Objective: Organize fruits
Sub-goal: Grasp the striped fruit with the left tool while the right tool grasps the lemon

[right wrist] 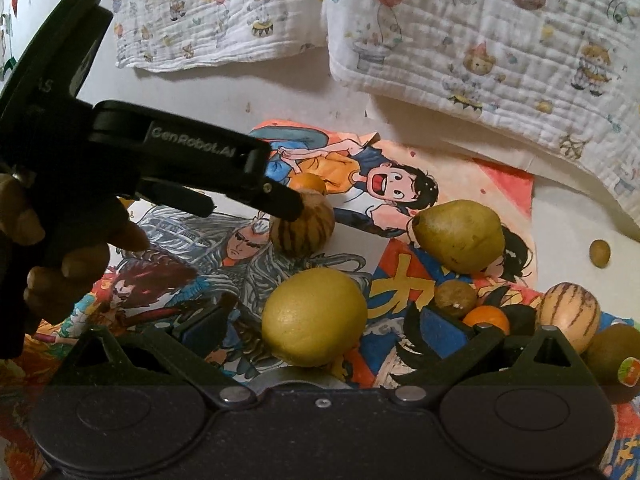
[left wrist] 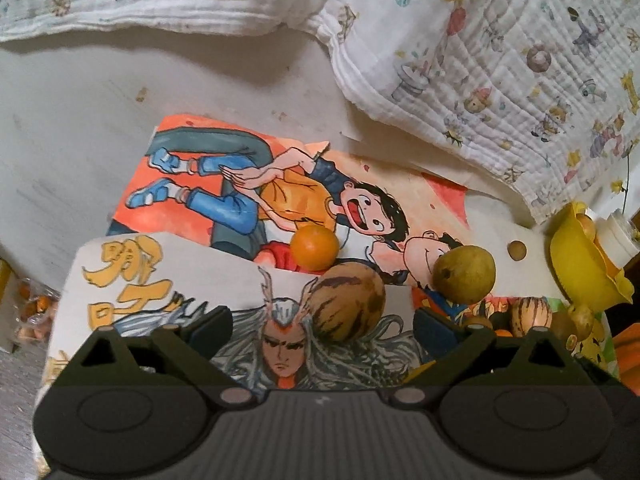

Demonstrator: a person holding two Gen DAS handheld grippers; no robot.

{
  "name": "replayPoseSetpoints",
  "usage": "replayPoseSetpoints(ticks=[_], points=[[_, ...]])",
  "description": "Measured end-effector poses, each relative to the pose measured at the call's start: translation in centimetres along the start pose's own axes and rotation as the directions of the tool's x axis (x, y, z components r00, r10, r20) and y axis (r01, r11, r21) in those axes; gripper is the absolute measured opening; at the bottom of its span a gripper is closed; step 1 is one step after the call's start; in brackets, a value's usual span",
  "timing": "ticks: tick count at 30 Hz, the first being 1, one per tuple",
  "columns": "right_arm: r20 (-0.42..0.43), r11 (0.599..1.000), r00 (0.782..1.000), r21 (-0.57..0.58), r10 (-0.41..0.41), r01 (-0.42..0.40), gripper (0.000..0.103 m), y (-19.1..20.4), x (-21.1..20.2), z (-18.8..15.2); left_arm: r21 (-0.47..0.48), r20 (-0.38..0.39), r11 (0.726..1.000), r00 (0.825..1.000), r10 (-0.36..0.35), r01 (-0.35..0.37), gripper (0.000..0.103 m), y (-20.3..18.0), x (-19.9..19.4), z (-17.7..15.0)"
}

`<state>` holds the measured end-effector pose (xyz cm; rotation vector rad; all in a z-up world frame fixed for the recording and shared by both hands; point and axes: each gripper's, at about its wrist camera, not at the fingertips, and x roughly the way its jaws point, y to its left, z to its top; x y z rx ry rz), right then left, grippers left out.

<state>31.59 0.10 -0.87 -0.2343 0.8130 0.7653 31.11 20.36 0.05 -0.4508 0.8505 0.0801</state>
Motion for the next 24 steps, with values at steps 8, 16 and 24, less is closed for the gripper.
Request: replayPoseSetpoints(ticks=[8, 16, 24], points=[[-0.011, 1.0, 1.0, 0.001, 0.003, -0.003, 0.09, -0.3, 1.8, 0.0, -0.014, -0.03, 1.0, 0.999, -0.015, 0.014, 0.085, -0.5, 2.4, 0.4], [-0.021, 1.0, 1.0, 0.003, 0.018, -0.018, 0.083, -0.1, 3.0, -0.1, 0.021, -0.021, 1.0, 1.0, 0.002, -0.002, 0.076, -1.2, 3.5, 0.9], [-0.002, 1.0, 1.0, -0.006, -0.005, 0.005, 0.073, 0.0, 3.3, -0.3, 0.037, -0.02, 0.999, 1.0, 0.004, -0.003, 0.057, -1.5, 3.7, 0.9]])
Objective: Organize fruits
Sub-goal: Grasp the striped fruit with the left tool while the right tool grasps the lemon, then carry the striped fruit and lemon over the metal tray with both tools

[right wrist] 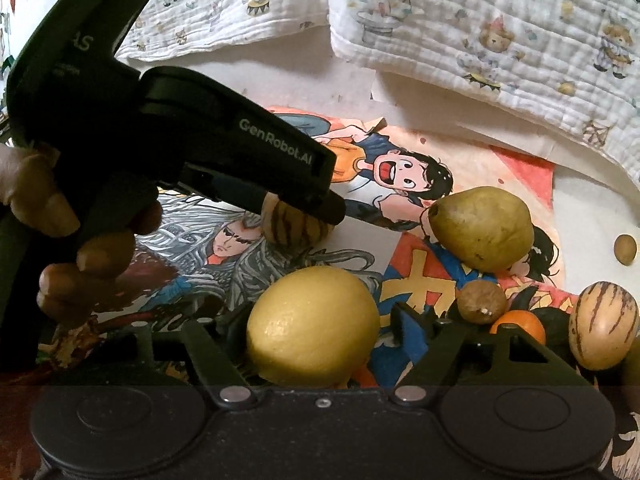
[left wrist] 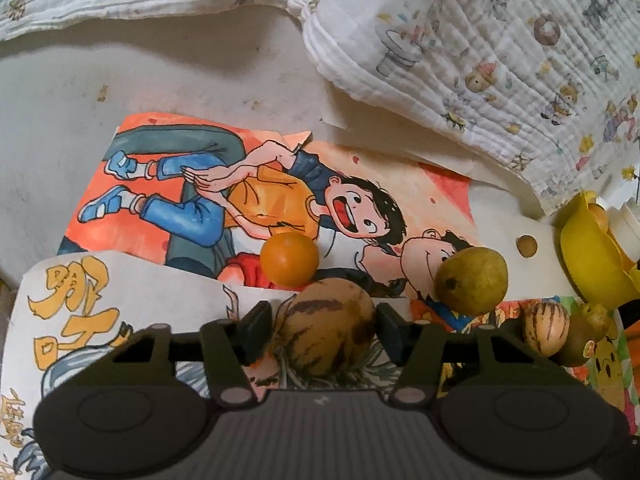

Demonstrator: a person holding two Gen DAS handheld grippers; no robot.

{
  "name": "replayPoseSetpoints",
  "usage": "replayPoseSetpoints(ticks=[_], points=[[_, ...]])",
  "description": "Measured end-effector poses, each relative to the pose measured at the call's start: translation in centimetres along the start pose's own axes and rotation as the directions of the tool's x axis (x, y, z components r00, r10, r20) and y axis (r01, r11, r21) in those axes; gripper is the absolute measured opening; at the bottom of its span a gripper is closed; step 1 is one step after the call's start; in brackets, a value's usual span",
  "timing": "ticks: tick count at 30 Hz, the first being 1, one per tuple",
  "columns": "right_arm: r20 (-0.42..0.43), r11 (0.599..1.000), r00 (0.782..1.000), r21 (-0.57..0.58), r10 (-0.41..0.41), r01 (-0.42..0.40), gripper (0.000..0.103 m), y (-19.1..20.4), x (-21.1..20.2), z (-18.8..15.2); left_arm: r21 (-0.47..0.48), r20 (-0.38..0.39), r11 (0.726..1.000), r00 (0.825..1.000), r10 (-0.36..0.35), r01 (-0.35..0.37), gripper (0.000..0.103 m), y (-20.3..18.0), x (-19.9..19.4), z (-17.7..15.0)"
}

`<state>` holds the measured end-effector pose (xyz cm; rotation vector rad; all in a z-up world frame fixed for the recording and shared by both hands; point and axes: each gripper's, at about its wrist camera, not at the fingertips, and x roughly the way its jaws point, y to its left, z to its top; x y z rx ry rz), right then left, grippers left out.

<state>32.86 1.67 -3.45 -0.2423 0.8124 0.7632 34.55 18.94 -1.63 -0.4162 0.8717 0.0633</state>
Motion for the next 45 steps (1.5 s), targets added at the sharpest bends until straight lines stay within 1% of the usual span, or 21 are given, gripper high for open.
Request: replayPoseSetpoints(ticks=[1, 4, 5, 10, 15, 19, 24, 30, 34, 39, 45], points=[[0.004, 1.0, 1.0, -0.002, -0.004, 0.004, 0.072, 0.0, 0.0, 0.0, -0.002, -0.003, 1.0, 1.0, -0.007, 0.007, 0.054, 0.0, 0.0, 0.0], [0.016, 1.0, 1.0, -0.003, 0.004, -0.004, 0.063, 0.1, -0.1, 0.0, -0.002, 0.0, 1.0, 1.0, -0.007, 0.007, 0.053, -0.1, 0.0, 0.0], [0.023, 1.0, 1.0, -0.003, 0.009, -0.009, 0.062, 0.1, -0.1, 0.1, -0.001, 0.001, 1.0, 1.0, -0.008, 0.008, 0.053, -0.1, 0.0, 0.0], [0.04, 1.0, 0.999, -0.004, 0.013, -0.013, 0.061, 0.1, -0.1, 0.0, -0.013, 0.011, 1.0, 1.0, -0.026, 0.026, 0.052, 0.3, -0.3, -0.2], [0.066, 1.0, 0.998, 0.004, 0.025, -0.025, 0.061, 0.0, -0.8, -0.4, -0.032, 0.021, 0.998, 0.998, -0.06, 0.061, 0.051, 0.8, -1.0, -0.7], [0.086, 0.999, 0.996, -0.005, 0.034, -0.034, 0.061, 0.2, -2.0, -0.9, -0.035, 0.035, 0.997, 0.997, -0.073, 0.075, 0.051, 0.7, -2.0, -1.3], [0.104, 0.999, 0.994, 0.002, 0.032, -0.033, 0.061, 0.3, -4.5, -1.8, -0.019, 0.058, 0.995, 0.994, -0.093, 0.094, 0.051, -0.1, -4.2, -2.4], [0.116, 0.999, 0.993, 0.027, 0.014, -0.017, 0.061, 0.1, -8.3, -3.8, -0.01, 0.08, 0.993, 0.99, -0.113, 0.115, 0.051, -1.1, -7.4, -4.7], [0.114, 1.0, 0.993, 0.032, -0.003, -0.001, 0.061, 0.3, -10.8, -5.7, 0.003, 0.08, 0.992, 0.989, -0.127, 0.127, 0.051, -1.7, -9.4, -7.0], [0.088, 0.999, 0.996, 0.043, -0.014, 0.01, 0.061, 1.0, -13.3, -8.3, 0.038, 0.072, 0.988, 0.986, -0.15, 0.148, 0.051, -2.5, -11.8, -10.2], [0.074, 1.0, 0.997, 0.022, -0.01, 0.008, 0.061, 2.3, -15.6, -11.2, 0.07, 0.062, 0.982, 0.982, -0.177, 0.173, 0.051, -3.5, -13.7, -13.9]])
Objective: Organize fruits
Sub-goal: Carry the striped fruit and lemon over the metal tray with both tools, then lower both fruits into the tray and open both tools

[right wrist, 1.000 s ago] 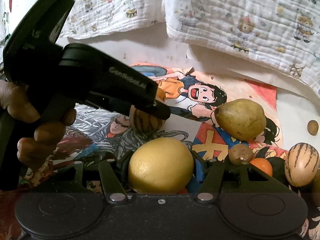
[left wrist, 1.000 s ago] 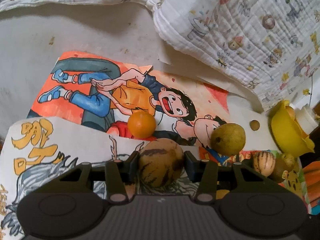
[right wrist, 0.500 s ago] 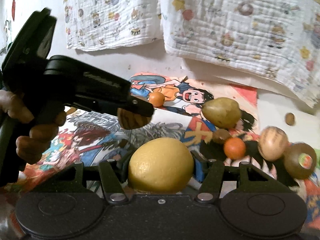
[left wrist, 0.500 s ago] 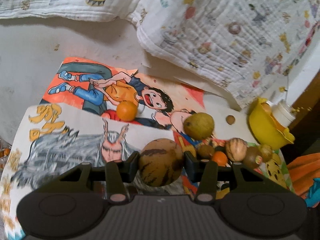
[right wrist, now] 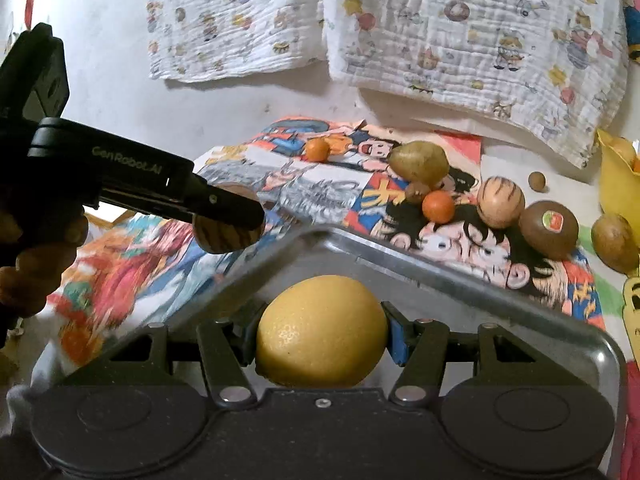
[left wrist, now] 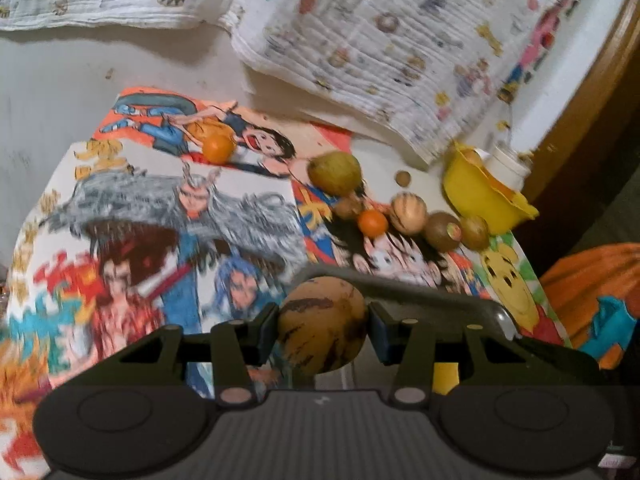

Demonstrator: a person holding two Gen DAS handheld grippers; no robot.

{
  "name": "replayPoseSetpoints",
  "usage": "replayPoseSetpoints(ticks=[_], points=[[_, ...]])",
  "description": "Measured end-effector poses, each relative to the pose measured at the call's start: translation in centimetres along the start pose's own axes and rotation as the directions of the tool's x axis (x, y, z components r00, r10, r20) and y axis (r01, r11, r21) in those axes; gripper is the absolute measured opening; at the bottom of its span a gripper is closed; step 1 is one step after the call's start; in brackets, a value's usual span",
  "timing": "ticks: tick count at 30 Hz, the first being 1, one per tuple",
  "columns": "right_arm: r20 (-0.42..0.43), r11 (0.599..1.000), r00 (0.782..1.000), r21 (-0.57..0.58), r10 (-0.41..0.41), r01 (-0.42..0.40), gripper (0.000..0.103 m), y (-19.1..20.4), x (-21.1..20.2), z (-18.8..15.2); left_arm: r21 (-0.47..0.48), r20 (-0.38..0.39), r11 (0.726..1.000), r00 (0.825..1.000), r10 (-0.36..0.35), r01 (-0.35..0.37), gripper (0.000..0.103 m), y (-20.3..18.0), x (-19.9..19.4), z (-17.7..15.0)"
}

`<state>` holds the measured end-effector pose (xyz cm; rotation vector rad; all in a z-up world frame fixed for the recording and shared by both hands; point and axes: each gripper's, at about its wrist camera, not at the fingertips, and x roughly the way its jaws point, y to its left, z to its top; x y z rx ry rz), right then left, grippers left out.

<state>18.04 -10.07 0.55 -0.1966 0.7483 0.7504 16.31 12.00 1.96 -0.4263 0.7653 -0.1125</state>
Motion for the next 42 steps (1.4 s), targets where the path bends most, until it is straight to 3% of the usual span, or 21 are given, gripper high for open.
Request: replayPoseSetpoints(ticks=[11, 22, 42], points=[[-0.018, 0.999, 1.0, -0.045, -0.008, 0.008, 0.061, 0.6, -2.0, -3.2, 0.092, -0.021, 0.996, 1.0, -0.003, 0.005, 0.051, -2.1, -1.2, -4.6], [-0.005, 0.999, 1.0, -0.045, -0.009, 0.009, 0.062, 0.3, -2.5, -4.3, 0.207, -0.03, 0.978, 0.999, 0.015, -0.009, 0.052, -3.9, -1.6, -6.6], [0.034, 0.999, 0.999, -0.045, 0.002, 0.0, 0.066, 0.2, -3.5, -5.0, 0.222, -0.048, 0.975, 0.999, 0.021, -0.01, 0.053, -4.1, -1.5, -7.3]])
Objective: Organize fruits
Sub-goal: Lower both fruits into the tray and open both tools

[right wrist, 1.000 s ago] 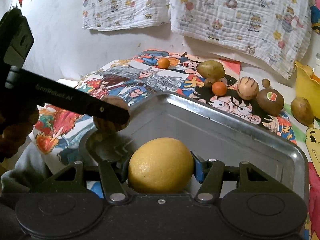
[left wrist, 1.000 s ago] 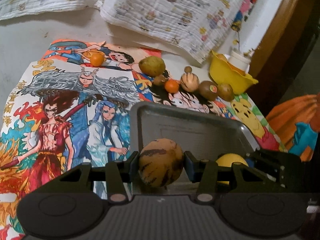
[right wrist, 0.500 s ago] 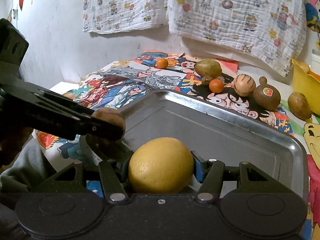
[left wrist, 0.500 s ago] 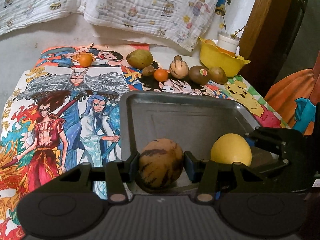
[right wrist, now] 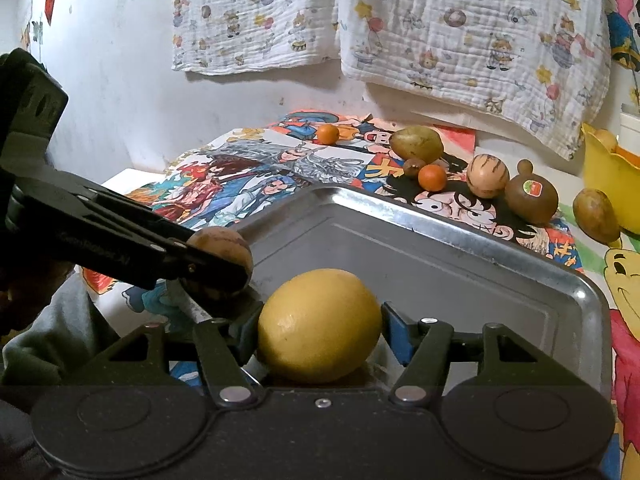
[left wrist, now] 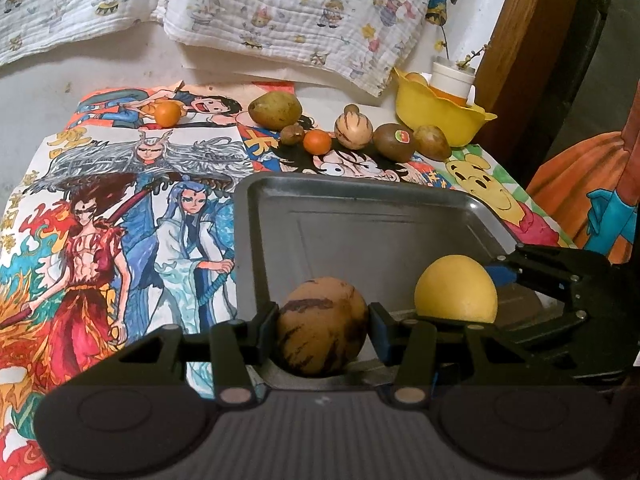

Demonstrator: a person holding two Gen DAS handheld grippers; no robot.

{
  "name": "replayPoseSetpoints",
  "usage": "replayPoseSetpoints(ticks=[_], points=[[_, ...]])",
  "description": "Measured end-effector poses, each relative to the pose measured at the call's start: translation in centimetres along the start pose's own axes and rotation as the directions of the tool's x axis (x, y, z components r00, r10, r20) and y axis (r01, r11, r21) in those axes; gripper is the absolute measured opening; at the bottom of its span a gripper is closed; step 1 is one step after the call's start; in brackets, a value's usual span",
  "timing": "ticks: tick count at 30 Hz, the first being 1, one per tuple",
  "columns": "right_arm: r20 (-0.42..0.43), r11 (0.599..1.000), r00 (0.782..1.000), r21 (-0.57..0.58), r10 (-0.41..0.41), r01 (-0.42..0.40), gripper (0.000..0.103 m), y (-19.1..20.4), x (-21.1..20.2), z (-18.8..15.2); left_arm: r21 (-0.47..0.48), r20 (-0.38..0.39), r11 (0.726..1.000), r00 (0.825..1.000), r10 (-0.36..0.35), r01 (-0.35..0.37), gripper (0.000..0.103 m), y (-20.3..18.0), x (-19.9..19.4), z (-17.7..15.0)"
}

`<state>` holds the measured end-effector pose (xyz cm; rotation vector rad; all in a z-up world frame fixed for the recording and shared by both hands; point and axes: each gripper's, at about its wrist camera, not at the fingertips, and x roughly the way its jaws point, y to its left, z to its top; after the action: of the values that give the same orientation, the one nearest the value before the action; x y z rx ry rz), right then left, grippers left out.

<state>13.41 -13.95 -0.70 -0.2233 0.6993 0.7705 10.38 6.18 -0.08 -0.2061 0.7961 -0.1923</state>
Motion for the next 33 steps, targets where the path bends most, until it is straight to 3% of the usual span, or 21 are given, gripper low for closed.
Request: replayPoseSetpoints(ticks=[12, 21, 28, 33], points=[[0.01, 1.0, 1.0, 0.007, 0.008, -0.008, 0.07, -0.1, -0.9, -0.6, 0.018, 0.018, 1.0, 1.0, 0.022, -0.023, 0.054, -0.4, -1.2, -0.4], [0.03, 1.0, 0.999, -0.004, 0.022, -0.022, 0.085, 0.1, -2.7, -1.0, 0.014, 0.032, 1.0, 0.999, 0.006, -0.006, 0.08, 0.1, -3.0, -1.4], [0.026, 0.999, 0.999, 0.03, -0.028, 0.027, 0.099, -1.0, -4.5, -1.8, 0.093, 0.034, 0.995, 0.999, 0.029, -0.032, 0.099, -0.1, -3.9, -2.3], [0.0, 0.995, 0.997, 0.065, -0.074, 0.074, 0.102, -2.2, -5.5, -1.9, 0.155, 0.03, 0.985, 0.997, 0.073, -0.077, 0.102, -0.3, -4.1, -2.0]])
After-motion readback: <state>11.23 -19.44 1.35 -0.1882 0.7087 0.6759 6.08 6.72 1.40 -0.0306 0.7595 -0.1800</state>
